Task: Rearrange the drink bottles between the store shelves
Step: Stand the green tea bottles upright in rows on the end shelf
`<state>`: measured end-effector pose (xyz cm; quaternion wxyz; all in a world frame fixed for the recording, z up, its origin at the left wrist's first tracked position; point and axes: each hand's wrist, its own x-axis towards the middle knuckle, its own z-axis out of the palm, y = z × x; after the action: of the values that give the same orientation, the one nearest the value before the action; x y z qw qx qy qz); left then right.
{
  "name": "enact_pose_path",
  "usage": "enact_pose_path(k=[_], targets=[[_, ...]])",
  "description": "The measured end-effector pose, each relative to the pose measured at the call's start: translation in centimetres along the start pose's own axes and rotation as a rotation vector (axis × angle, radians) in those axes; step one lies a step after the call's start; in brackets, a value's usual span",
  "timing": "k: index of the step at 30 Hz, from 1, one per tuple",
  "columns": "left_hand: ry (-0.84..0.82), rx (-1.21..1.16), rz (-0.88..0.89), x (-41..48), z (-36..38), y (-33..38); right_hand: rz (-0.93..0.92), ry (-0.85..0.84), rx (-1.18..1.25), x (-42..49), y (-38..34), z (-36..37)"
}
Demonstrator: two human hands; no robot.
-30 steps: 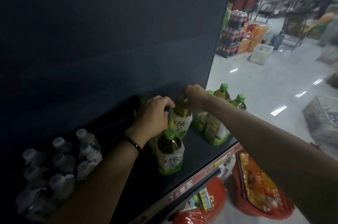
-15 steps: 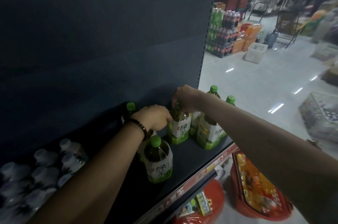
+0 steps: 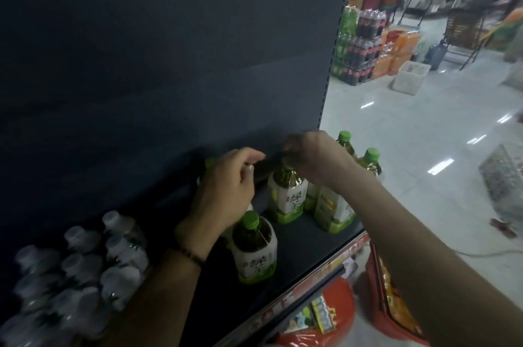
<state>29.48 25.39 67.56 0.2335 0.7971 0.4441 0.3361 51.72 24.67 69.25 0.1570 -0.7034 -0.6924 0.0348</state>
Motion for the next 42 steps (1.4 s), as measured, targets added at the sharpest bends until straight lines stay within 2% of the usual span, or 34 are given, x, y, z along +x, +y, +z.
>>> enact_pose_path(k=[3,6,8,11,15,18,27,31,36,38,42], targets=[[0.339,-0.152,-0.065,-6.2,-0.1,-1.4,0.046,0.15,0.245,-4.1,-0.5,1.3],[0.453,-0.278,-0.265,-11.4,1.8,-3.8,0.089,0.103,0.538,-7.5,-2.1,3.9],[0.393,-0.327,-0.405,-13.6,3.5,-5.9,0.07,0.034,0.62,-9.0,-3.3,5.5],[0.189,-0.438,-0.503,-15.2,5.3,-8.1,-0.011,0.033,0.628,-9.7,-4.7,7.1],[-0.043,-0.484,-0.529,-15.5,7.2,-9.6,-0.092,0.025,0.443,-9.7,-5.8,8.7],[-0.056,-0.5,-0.506,-15.3,8.0,-10.1,-0.091,0.084,0.359,-9.8,-6.1,9.0],[-0.099,-0.532,-0.419,-15.8,10.9,-7.1,0.035,0.117,0.35,-11.3,-3.8,7.1],[-0.241,-0.519,-0.338,-15.5,12.5,-5.9,0.153,0.236,0.373,-13.4,-2.7,7.2],[-0.274,-0.396,-0.178,-15.7,14.6,-4.7,0.253,0.376,0.425,-17.8,-2.4,9.8],[-0.291,-0.418,-0.114,-15.6,15.5,-4.9,0.239,0.356,0.403,-19.0,-2.0,11.0],[-0.326,-0.524,-0.142,-14.6,16.9,-5.2,0.232,0.237,0.416,-19.1,-0.7,11.3]])
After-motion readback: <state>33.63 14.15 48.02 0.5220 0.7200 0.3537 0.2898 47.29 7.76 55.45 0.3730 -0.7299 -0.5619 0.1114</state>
